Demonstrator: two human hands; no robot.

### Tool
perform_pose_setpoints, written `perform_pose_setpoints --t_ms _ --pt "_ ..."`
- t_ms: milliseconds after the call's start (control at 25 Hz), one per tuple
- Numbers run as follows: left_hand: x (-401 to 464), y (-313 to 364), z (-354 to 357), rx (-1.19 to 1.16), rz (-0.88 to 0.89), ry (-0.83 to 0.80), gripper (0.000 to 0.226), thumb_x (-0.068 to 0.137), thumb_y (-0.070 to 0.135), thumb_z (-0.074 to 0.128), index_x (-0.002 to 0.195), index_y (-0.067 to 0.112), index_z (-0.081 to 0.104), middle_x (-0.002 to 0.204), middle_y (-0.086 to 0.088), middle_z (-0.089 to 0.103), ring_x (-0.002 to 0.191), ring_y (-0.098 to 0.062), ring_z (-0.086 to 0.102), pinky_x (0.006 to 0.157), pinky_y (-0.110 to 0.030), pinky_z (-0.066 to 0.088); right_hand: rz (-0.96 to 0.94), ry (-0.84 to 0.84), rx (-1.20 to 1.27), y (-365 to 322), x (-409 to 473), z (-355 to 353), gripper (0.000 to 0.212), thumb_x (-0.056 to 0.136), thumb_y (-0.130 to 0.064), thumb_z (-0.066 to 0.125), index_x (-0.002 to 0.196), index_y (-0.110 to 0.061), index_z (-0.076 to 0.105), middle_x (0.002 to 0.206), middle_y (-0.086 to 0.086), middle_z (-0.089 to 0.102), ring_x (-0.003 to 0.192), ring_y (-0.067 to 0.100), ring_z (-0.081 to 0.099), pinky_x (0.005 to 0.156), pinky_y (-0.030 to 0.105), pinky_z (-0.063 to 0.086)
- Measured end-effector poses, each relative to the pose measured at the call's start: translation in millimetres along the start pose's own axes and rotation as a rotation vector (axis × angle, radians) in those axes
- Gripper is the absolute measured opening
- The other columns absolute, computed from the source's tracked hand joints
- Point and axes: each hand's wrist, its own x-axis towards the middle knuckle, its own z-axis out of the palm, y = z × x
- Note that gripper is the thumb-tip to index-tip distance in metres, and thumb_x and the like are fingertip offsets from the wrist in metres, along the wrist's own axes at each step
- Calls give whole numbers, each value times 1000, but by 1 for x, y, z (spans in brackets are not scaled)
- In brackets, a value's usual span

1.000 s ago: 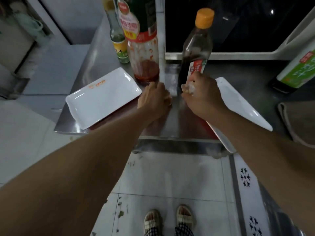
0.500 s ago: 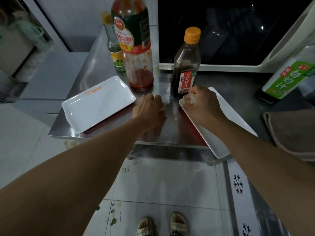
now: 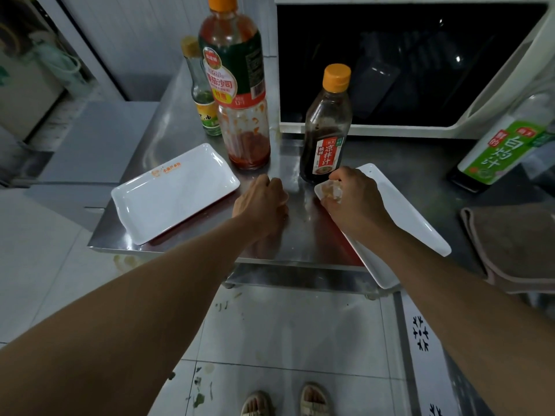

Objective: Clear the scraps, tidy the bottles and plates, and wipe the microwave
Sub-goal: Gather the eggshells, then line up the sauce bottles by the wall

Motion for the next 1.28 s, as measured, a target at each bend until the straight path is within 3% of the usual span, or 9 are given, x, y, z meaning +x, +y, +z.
perform_pose_setpoints --t_ms 160,320,560,800,1000,1280 --pt "-3 1 -12 -65 -4 16 14 88 24 57 98 14 55 99 -5 51 90 -24 53 65 -34 38 -18 6 -1 -5 -4 -5 40 89 -24 62 124 -8 51 127 9 57 114 23 54 96 29 41" --pt "-9 7 -28 -56 -4 4 22 88 25 58 106 13 53 107 -7 54 95 -25 54 79 -40 48 -47 36 -13 -13 -10 -17 41 89 -23 62 124 -6 52 125 11 58 114 25 54 95 32 42" --pt "-24 20 -69 -39 2 40 30 92 30 53 116 13 49 117 -10 54 101 -25 52 83 -39 48 -56 64 -56 -31 -18 -47 35 83 -15 62 117 -8 55 115 11 60 106 27 55 81 27 38" --pt "-44 34 -126 -3 89 75 41 90 29 58 126 11 48 129 -12 49 113 -29 51 93 -42 47 -76 131 -67 -60 -37 -84 34 81 -9 63 115 -9 55 114 12 57 105 28 53 84 34 41" --pt "-56 48 -166 -3 168 146 36 88 27 59 118 9 50 120 -13 53 107 -30 52 88 -41 46 -85 205 -97 -82 -47 -116 29 86 -7 58 115 -7 55 114 14 55 103 27 52 77 25 33" --pt "-51 68 -210 -39 282 189 34 87 25 60 115 9 51 113 -12 54 103 -28 54 84 -40 48 -62 313 -97 -102 -53 -160 36 86 -11 62 122 -9 53 122 13 53 111 28 51 86 30 39"
